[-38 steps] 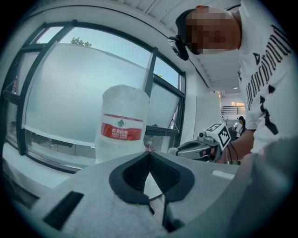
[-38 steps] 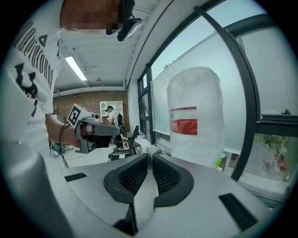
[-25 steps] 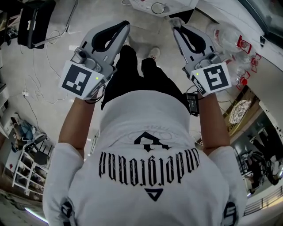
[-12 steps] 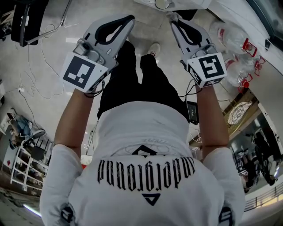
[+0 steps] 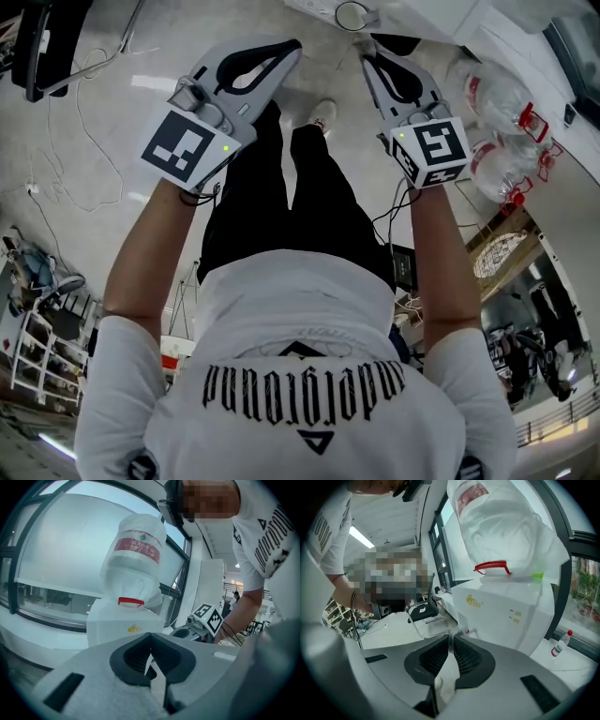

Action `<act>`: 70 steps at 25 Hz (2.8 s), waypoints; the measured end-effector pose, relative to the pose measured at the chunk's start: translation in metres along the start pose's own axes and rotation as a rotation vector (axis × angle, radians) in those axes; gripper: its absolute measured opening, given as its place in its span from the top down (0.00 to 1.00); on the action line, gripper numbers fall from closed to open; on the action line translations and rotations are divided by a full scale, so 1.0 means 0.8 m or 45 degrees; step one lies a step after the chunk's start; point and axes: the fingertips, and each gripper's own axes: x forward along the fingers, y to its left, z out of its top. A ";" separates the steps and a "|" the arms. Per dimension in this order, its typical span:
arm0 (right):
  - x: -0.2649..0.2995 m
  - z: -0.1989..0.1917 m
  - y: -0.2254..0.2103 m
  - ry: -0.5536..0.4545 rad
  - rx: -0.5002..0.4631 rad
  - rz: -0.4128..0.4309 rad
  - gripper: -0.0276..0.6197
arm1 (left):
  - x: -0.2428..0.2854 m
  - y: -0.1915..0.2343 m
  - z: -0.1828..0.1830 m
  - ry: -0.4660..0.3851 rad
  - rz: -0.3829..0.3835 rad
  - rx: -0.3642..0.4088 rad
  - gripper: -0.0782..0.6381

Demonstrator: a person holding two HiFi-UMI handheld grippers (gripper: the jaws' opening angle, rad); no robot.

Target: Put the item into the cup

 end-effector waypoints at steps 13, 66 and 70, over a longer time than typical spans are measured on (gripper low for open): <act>0.068 -0.070 -0.026 0.090 0.022 -0.014 0.89 | 0.053 0.022 -0.090 0.095 -0.089 -0.010 0.87; 0.194 -0.180 -0.118 0.235 0.118 -0.198 0.88 | 0.098 0.092 -0.206 0.190 -0.077 -0.044 0.87; 0.188 -0.182 -0.113 0.247 0.110 -0.193 0.85 | 0.095 0.089 -0.205 0.192 -0.076 -0.039 0.87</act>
